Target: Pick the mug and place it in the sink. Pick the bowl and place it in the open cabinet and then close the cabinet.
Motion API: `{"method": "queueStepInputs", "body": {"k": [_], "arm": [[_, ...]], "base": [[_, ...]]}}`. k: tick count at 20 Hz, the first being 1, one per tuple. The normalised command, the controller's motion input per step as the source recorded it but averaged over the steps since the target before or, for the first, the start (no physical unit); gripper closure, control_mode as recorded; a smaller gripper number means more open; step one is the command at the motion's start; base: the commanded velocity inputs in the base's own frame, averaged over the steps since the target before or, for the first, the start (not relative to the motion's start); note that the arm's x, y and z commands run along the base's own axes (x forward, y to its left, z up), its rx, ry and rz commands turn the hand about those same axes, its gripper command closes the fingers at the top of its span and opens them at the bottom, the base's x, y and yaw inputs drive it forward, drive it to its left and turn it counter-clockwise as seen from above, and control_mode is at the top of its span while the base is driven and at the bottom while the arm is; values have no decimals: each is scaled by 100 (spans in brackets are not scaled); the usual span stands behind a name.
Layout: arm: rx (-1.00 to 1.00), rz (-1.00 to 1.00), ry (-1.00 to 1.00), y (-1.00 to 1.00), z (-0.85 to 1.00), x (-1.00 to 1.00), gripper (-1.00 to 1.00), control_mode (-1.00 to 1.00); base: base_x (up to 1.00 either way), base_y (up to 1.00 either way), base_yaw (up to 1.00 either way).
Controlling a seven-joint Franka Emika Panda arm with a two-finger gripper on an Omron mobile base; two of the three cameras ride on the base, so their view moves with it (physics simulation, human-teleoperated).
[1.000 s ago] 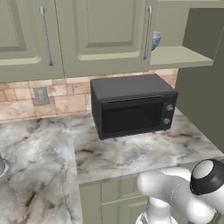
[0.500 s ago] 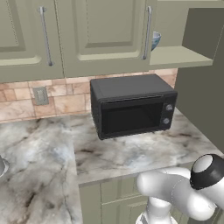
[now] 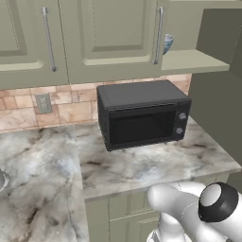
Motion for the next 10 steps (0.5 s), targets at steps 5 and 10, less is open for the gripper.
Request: {"method": "queueStepInputs", "body": {"k": [5,10], "arm": [[0,0,-1,36,-3,88,-100,-100],[1,1,1,18,-1,100,-100,-100]], "base": [[0,0,0],[0,0,0]]}}
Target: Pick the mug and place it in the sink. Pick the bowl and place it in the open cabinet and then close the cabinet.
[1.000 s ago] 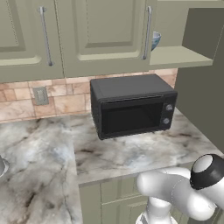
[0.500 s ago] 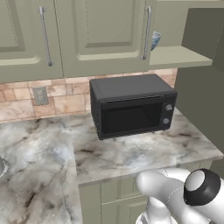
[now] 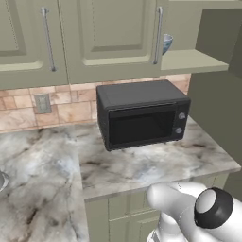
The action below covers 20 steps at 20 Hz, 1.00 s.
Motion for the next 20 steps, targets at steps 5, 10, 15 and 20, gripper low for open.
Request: {"method": "queueStepInputs", "body": {"k": [5,10,15,20], "arm": [[9,6,1,45,-3,100,-100,-100],[15,11,9,58,-10,100,-100,-100],[13,13,5,61,-12,100,-100,-100],[8,11,-2,64,-10,100,-100,-100]], "base": [[0,0,0],[0,0,0],[0,0,0],[0,0,0]]}}
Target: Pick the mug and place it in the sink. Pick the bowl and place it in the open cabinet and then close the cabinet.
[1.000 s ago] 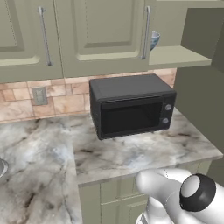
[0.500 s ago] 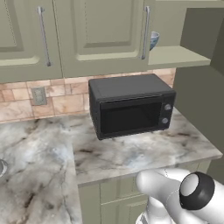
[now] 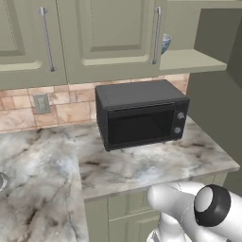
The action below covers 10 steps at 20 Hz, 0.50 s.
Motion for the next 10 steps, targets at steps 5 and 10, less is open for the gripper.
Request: {"method": "queueStepInputs", "body": {"k": [5,10], "arm": [[9,15,-24,69,-6,100,-100,-100],[11,17,-37,53,-10,100,-100,-100]], "base": [[0,0,0],[0,0,0]]}}
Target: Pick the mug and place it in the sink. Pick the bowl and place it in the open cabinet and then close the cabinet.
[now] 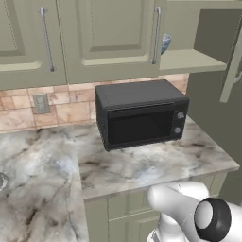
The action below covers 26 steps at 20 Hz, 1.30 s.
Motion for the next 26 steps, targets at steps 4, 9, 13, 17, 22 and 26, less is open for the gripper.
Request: {"method": "queueStepInputs", "body": {"k": [4,9,13,17,22,26], "arm": [[13,13,-35,40,-16,100,-100,-100],[17,6,-24,35,-11,100,-100,-100],[22,0,-2,16,0,100,-100,-100],[23,0,0,7,0,100,-100,-100],[23,0,5,4,0,100,-100,-100],[25,-1,12,28,0,100,-100,-100]], "base": [[0,0,0],[0,0,0],[0,0,0],[0,0,0],[0,0,0],[0,0,0]]}}
